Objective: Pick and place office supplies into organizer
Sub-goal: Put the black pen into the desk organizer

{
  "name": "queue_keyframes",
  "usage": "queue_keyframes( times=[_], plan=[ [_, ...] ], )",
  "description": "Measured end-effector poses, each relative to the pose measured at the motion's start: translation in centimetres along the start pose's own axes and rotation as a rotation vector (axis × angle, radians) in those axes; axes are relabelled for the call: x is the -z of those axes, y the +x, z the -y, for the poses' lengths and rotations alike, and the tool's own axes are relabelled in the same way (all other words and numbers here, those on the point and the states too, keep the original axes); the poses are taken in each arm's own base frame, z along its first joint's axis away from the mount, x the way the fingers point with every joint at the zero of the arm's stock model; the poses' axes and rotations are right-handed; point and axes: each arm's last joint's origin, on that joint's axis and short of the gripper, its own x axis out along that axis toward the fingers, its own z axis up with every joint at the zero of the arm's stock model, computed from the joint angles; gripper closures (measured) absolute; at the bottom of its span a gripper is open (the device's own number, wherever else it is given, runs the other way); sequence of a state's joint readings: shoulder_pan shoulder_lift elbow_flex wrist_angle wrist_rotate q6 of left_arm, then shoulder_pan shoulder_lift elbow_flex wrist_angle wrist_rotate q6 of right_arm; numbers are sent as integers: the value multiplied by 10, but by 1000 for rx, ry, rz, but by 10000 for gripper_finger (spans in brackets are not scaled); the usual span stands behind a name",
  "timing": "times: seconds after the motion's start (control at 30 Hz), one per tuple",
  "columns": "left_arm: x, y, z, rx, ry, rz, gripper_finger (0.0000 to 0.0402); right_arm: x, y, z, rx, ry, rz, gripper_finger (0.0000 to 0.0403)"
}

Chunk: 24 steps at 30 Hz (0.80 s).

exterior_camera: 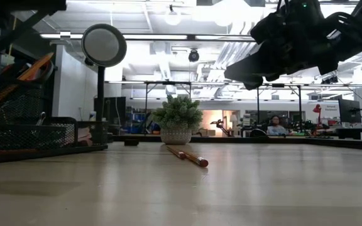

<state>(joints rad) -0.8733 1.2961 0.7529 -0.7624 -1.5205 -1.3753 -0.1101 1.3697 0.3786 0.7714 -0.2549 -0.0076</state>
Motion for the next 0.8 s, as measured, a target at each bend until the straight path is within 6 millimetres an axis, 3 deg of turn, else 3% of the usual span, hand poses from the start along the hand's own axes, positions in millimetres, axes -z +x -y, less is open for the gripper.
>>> queue_keyframes(
  times=[0.2,0.37,0.8],
  plan=[
    [29,1,-15,-2,-21,2,397,-1,0,1,22,21,10,286],
    [42,-2,-22,16,-23,11,397,-1,0,1,25,50,14,286],
    [53,-18,-26,105,-16,13,397,-1,0,2,84,96,18,286]
  ],
)
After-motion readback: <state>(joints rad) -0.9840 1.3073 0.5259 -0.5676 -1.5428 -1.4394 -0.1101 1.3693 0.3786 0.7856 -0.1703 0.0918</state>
